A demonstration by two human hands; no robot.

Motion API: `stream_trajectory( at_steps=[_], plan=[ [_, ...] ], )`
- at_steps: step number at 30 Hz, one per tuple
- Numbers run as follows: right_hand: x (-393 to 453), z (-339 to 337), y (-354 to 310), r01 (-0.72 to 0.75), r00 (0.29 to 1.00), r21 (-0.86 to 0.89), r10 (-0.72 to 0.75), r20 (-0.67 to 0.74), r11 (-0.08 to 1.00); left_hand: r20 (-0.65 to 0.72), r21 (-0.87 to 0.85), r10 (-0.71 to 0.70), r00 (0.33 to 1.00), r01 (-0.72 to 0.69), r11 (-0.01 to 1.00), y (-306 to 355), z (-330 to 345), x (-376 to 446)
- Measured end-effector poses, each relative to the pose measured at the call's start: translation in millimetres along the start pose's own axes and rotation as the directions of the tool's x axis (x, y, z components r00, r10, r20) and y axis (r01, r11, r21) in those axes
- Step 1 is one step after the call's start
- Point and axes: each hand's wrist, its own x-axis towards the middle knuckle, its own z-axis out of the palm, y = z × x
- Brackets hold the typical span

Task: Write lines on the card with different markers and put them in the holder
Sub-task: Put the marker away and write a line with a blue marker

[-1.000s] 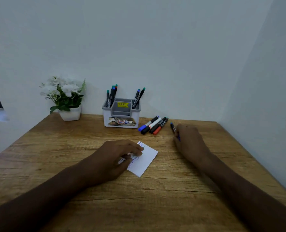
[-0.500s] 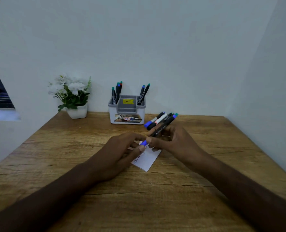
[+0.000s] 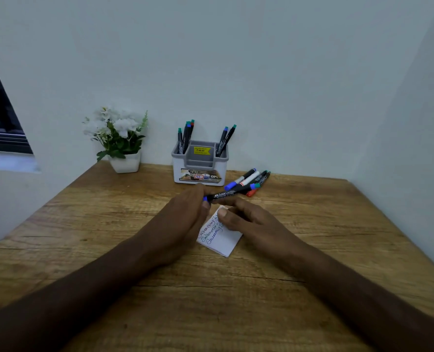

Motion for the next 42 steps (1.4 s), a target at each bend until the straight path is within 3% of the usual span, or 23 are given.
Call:
stream_trajectory(
  at_steps=[3,6,11,16,19,23,25,27,30,34,37,42],
  plan=[
    [-6.3,4.5,-7.8,0.027,1.000,-0.032,-0.027,0.006,0.999,0.045,-0.046,0.074,0.996,-0.072,0.996,-0.2,1.1,-3.6],
    [-9.1,7.8,-10.0,0.059,0.998,-0.014,-0.059,0.016,0.998,0.134,0.062,0.096,0.986,-0.105,0.993,-2.0,4.1,-5.5],
    [-3.6,8.8,-3.0,0.079,0.997,0.013,-0.079,0.004,0.997,0.058,0.242,0.120,0.991,-0.130,0.962,0.6,2.9,-3.3],
    [-6.3,10.4,-6.2,0.081,0.997,0.059,-0.081,-0.010,0.995,-0.022,0.222,0.141,0.990,-0.132,0.966,-5.2,1.7,-4.5],
    [-2.0,9.9,-4.7,0.133,0.987,0.226,-0.109,-0.118,0.965,-0.029,0.206,0.122,0.992,-0.113,0.972,-12.4,-5.3,-1.2],
    [6.8,2.7,2.1,0.071,0.951,0.616,0.133,-0.280,0.785,0.161,0.281,0.098,0.982,-0.141,0.949,-27.7,-14.9,-3.3],
    [9.2,-1.6,4.5,0.069,0.925,0.719,0.225,-0.306,0.692,0.203,0.255,0.071,0.977,-0.122,0.959,-31.6,-16.9,-2.1],
    [9.8,-4.0,5.6,0.064,0.915,0.744,0.258,-0.309,0.665,0.213,0.241,0.069,0.975,-0.121,0.963,-32.3,-16.8,0.6],
    [8.7,-7.2,6.1,0.057,0.923,0.686,0.223,-0.313,0.725,0.210,0.232,0.074,0.975,-0.123,0.965,-32.5,-15.8,1.0],
    [-4.4,-9.1,-3.6,0.100,0.950,0.274,-0.010,-0.312,0.956,0.216,0.240,0.060,0.975,-0.112,0.964,-33.5,-13.9,0.8],
    [-11.9,1.7,-9.6,0.096,0.978,0.160,-0.063,-0.200,0.982,0.217,0.248,0.060,0.974,-0.115,0.962,-33.5,-14.3,1.8],
    [-16.5,4.9,-5.1,0.095,0.987,0.018,-0.092,-0.131,0.995,0.198,0.269,0.070,0.978,-0.122,0.955,-36.4,-13.3,1.7]
  ],
)
